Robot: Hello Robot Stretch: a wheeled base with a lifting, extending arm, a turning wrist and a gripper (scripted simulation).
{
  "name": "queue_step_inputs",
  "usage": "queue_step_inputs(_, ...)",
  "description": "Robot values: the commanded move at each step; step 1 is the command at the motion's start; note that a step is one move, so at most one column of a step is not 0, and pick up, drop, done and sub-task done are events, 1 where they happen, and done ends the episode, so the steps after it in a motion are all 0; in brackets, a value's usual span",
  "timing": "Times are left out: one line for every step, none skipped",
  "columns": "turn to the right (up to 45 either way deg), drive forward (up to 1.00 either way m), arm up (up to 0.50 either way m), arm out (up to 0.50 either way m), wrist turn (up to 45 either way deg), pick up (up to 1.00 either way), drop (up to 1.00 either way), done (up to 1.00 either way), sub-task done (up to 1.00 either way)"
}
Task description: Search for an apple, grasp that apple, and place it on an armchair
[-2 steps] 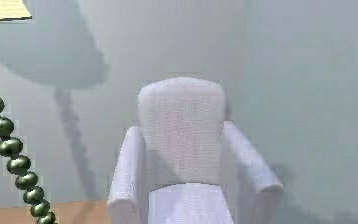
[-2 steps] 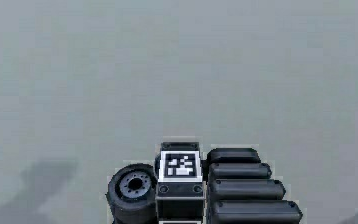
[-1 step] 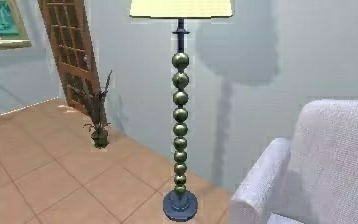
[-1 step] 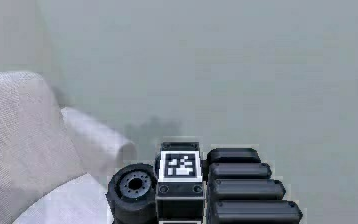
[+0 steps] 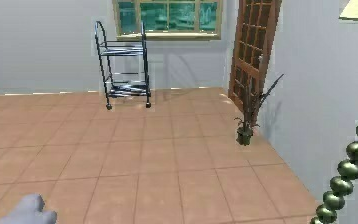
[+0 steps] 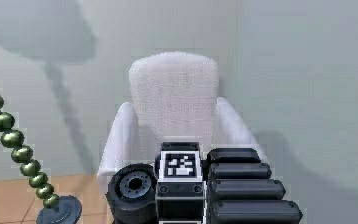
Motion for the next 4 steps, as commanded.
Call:
queue_step_inputs(-39.0,0.0,0.0,0.0,0.0,0.0,0.0,0.0,0.0)
queue_step_inputs(45.0,0.0,0.0,0.0,0.0,0.0,0.0,0.0,0.0)
queue_step_inputs(45.0,0.0,0.0,0.0,0.0,0.0,0.0,0.0,0.0)
queue_step_inputs(45.0,0.0,0.0,0.0,0.0,0.0,0.0,0.0,0.0)
